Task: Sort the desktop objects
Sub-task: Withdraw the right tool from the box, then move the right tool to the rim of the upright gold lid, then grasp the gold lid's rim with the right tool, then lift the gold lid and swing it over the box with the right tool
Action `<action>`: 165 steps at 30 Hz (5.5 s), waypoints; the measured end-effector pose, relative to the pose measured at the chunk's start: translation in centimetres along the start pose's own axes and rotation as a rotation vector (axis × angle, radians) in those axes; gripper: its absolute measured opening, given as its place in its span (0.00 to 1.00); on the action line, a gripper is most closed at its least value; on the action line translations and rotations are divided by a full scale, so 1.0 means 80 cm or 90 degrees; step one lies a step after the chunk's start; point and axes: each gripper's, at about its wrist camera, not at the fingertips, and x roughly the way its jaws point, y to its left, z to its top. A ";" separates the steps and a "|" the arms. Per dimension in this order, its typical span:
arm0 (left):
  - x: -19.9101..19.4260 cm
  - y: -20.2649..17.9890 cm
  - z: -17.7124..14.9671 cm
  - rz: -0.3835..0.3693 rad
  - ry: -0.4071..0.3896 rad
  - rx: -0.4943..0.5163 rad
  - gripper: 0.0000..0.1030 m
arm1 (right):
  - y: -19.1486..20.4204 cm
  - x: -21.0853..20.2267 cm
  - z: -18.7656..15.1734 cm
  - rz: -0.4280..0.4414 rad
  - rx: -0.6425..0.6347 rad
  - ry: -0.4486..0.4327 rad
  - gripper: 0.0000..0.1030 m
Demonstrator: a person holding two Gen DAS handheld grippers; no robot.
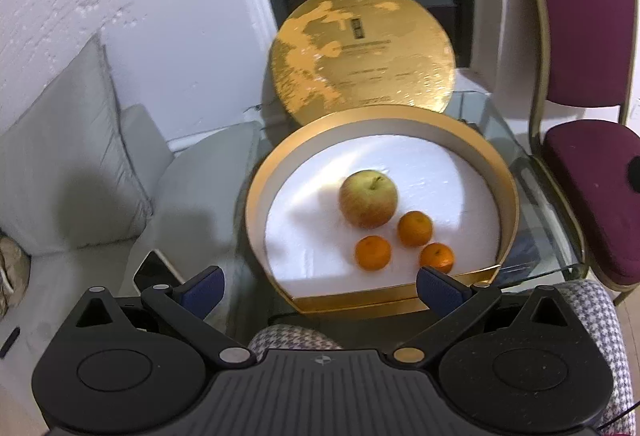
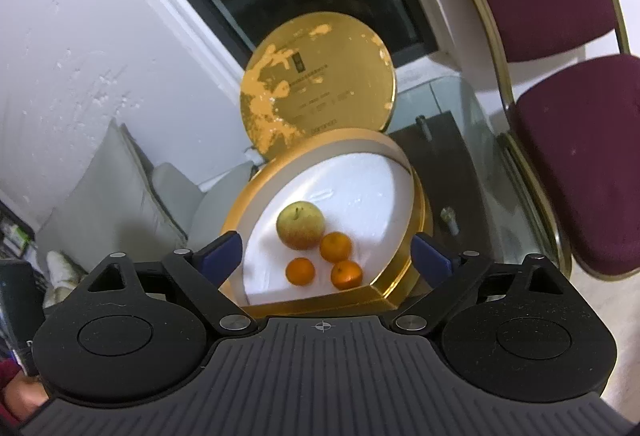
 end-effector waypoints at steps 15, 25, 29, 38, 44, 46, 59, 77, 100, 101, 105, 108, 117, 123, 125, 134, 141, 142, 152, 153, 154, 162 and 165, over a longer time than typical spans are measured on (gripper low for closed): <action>0.017 0.040 -0.002 -0.016 0.014 -0.026 0.99 | 0.036 0.006 0.024 -0.074 -0.070 -0.005 0.92; 0.019 0.108 0.029 0.030 -0.055 -0.083 0.99 | 0.051 0.007 0.083 -0.063 -0.092 -0.093 0.93; 0.031 0.125 0.043 0.040 -0.093 -0.122 0.99 | 0.052 0.036 0.102 -0.042 -0.089 -0.125 0.93; 0.094 0.107 0.045 0.084 -0.109 -0.114 0.99 | 0.052 0.099 0.108 -0.003 -0.088 -0.126 0.93; 0.114 0.073 -0.008 0.042 -0.056 -0.083 0.99 | 0.029 0.126 0.033 -0.015 -0.087 -0.047 0.93; 0.121 0.062 -0.024 0.033 -0.032 -0.070 0.99 | 0.023 0.127 0.016 -0.025 -0.090 -0.024 0.92; 0.069 0.097 0.049 0.070 -0.158 -0.066 0.99 | 0.066 0.046 0.099 0.035 -0.162 -0.169 0.93; 0.157 0.152 0.180 0.072 -0.141 -0.076 0.99 | 0.060 0.127 0.251 0.010 -0.145 -0.213 0.95; 0.456 0.134 0.275 -0.089 -0.137 -0.208 0.99 | -0.076 0.505 0.351 -0.037 -0.099 -0.188 0.95; 0.459 0.135 0.274 -0.103 -0.141 -0.219 0.99 | -0.078 0.509 0.350 -0.032 -0.096 -0.186 0.95; 0.470 0.138 0.273 -0.113 -0.180 -0.242 0.99 | -0.089 0.526 0.346 -0.016 -0.091 -0.177 0.95; 0.472 0.143 0.275 -0.137 -0.204 -0.261 0.99 | -0.096 0.528 0.345 0.011 -0.085 -0.188 0.98; 0.477 0.121 0.278 -0.197 -0.196 -0.212 1.00 | -0.109 0.539 0.340 0.036 -0.083 -0.171 1.00; 0.472 0.118 0.290 -0.180 -0.158 -0.229 0.99 | -0.089 0.520 0.351 0.009 -0.048 -0.163 0.97; 0.464 0.118 0.291 -0.175 -0.162 -0.230 0.99 | -0.075 0.494 0.355 0.014 -0.057 -0.185 0.96; 0.333 0.135 0.306 -0.203 -0.261 -0.231 0.98 | -0.008 0.353 0.368 0.027 -0.111 -0.279 0.95; 0.201 0.147 0.274 -0.246 -0.291 -0.218 0.98 | 0.043 0.188 0.323 -0.012 -0.159 -0.251 0.95; 0.184 0.146 0.264 -0.249 -0.290 -0.212 0.98 | 0.045 0.167 0.311 -0.017 -0.156 -0.242 0.95; 0.050 0.104 0.157 -0.247 -0.264 -0.162 0.99 | 0.032 0.016 0.174 -0.048 -0.116 -0.200 0.95; 0.038 0.101 0.147 -0.244 -0.266 -0.158 0.99 | 0.030 0.005 0.163 -0.047 -0.112 -0.196 0.95; 0.027 0.098 0.137 -0.240 -0.268 -0.154 0.99 | 0.028 -0.007 0.151 -0.046 -0.107 -0.193 0.95; -0.011 0.081 0.076 -0.258 -0.240 -0.178 0.99 | 0.025 -0.065 0.103 -0.075 -0.089 -0.204 0.95; -0.012 0.071 0.058 -0.293 -0.215 -0.204 0.99 | 0.022 -0.095 0.088 -0.101 -0.093 -0.216 0.95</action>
